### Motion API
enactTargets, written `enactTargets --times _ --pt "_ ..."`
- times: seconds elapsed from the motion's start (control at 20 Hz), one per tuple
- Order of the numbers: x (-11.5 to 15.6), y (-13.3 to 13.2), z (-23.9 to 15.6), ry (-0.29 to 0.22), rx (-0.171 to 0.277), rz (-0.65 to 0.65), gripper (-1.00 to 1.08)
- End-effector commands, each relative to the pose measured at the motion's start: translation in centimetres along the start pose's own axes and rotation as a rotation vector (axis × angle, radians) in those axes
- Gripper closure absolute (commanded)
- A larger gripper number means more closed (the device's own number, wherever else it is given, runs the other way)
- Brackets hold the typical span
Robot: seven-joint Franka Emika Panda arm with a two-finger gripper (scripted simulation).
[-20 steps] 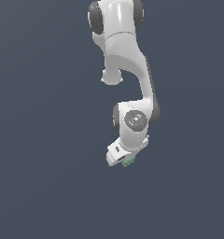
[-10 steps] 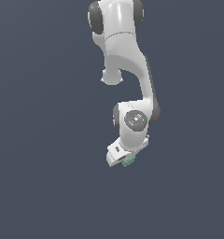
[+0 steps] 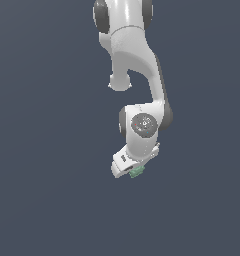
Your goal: Pick up the object and move it to a goal position.
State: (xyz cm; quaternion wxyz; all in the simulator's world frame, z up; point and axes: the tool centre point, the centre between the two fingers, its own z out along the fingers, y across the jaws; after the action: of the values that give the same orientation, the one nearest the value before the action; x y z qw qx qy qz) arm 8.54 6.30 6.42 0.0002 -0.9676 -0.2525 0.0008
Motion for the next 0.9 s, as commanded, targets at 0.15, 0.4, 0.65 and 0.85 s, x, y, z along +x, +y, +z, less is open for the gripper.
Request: enactTargets --times 0.15,0.4,0.65,0.85 --pt "0.3 1.7 -4.0 0.001 0.000 0.000 1.08" --pt "0.7 3.5 -8.4 0.002 0.000 0.000 1.08" --pt "1.1 5.4 -12.8 0.002 0.000 0.000 1.08" --pt "1.4 6.5 -15.2 0.002 0.000 0.000 1.08"
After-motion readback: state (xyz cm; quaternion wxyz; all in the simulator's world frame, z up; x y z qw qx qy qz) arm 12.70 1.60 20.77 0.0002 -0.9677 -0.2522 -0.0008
